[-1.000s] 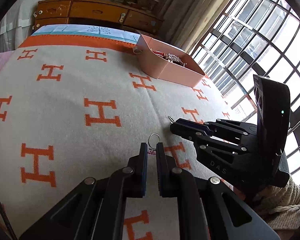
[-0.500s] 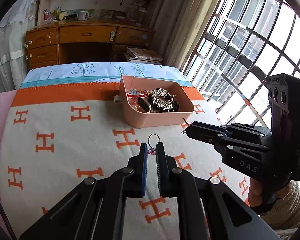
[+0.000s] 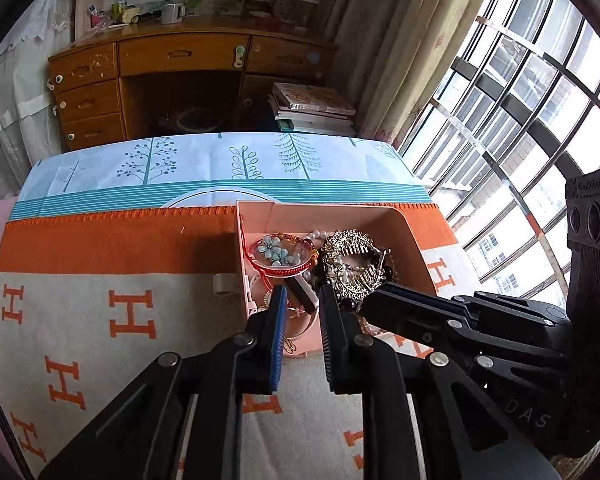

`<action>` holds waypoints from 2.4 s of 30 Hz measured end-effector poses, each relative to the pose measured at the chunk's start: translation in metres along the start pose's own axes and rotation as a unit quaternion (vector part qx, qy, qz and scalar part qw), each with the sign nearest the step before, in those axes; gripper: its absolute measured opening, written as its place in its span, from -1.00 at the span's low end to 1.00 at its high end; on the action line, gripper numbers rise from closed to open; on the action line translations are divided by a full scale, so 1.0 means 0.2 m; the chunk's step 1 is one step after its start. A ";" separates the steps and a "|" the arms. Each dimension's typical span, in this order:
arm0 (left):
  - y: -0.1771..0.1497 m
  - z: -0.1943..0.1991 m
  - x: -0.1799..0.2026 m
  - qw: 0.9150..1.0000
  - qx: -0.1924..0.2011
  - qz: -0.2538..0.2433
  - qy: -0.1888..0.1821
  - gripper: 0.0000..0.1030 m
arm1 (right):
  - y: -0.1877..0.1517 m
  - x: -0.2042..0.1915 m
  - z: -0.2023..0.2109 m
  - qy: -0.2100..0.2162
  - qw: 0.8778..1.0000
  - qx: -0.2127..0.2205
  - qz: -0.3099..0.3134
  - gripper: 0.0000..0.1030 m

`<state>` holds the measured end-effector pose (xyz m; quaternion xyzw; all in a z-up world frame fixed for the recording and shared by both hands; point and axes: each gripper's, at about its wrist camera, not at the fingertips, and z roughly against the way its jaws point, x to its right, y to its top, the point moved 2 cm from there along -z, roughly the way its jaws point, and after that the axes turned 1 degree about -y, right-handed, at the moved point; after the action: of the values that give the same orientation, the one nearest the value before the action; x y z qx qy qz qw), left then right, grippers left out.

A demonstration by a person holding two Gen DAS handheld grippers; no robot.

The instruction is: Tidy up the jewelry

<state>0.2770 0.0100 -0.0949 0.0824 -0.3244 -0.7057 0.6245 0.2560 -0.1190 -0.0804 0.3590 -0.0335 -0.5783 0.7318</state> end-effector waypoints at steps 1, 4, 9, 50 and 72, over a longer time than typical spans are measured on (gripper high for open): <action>-0.01 -0.02 -0.01 1.000 -0.001 0.001 0.011 -0.51 | 0.00 0.02 -0.03 0.002 1.000 -0.008 -0.005 -0.82; -0.03 -0.05 -0.05 1.000 -0.002 0.004 0.030 -0.10 | -0.01 0.06 -0.08 0.008 1.000 -0.015 -0.017 -0.82; -0.04 0.00 -0.12 0.999 0.010 0.016 0.043 0.42 | -0.03 0.09 -0.06 0.006 1.000 -0.011 -0.021 -0.81; -0.96 0.94 0.28 0.988 0.057 0.048 0.136 0.98 | -0.89 -0.30 0.83 -0.034 0.997 0.070 0.003 -0.24; -1.03 1.04 0.35 0.978 0.087 0.025 0.188 0.98 | -0.97 -0.38 0.88 -0.046 0.994 0.097 0.032 -0.01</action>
<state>-0.0166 0.0201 -0.0300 0.2595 -0.2634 -0.6305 0.6825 -0.0101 -0.1523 -0.0319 0.3999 -0.1350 -0.5643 0.7095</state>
